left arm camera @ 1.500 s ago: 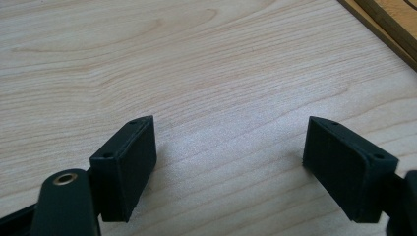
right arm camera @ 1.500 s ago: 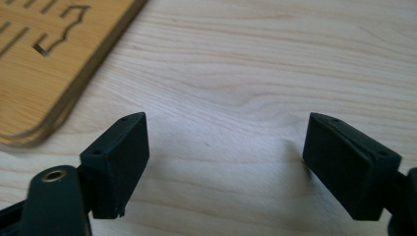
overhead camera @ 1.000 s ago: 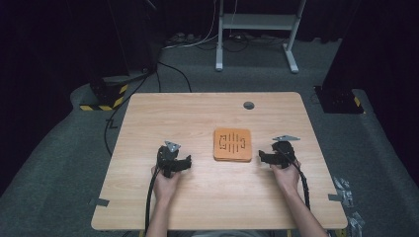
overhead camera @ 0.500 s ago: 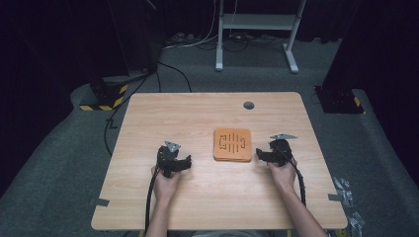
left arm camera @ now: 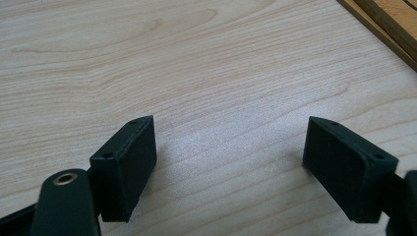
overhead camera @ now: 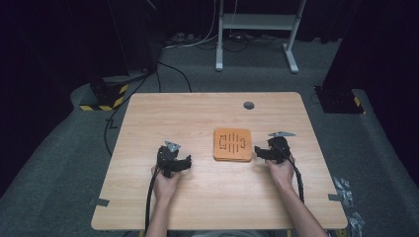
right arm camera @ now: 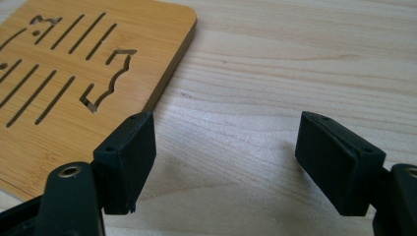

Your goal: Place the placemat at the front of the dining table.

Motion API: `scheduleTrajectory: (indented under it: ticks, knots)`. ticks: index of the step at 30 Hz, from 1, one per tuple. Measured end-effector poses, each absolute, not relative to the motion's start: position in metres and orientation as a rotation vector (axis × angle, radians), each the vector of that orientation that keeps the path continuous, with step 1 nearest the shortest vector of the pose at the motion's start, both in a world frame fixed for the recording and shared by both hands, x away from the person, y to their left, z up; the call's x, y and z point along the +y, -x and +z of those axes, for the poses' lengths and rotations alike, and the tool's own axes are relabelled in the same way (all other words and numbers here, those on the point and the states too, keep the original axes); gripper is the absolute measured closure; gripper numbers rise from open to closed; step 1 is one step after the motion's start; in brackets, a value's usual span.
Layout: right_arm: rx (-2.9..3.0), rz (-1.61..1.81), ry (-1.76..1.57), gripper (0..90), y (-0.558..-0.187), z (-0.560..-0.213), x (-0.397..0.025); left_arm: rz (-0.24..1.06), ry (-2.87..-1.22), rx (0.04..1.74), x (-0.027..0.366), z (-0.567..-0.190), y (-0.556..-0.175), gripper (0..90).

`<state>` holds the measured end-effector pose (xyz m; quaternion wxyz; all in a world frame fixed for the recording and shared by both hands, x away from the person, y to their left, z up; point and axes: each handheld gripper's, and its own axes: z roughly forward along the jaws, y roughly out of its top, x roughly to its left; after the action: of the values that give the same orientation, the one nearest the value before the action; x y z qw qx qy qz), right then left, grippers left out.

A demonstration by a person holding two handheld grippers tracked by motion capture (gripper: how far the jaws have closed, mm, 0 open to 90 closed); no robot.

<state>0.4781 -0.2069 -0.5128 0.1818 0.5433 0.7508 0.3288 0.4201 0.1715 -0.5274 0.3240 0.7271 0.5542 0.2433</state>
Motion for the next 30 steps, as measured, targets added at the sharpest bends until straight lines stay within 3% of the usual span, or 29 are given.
scheduleTrajectory:
  ticks: [30]
  knots:
    - [2.144,0.917,-1.492,23.5,-0.485,-0.514,-0.194,0.639,-1.91,1.451,0.172,-0.527,-0.42,20.6]
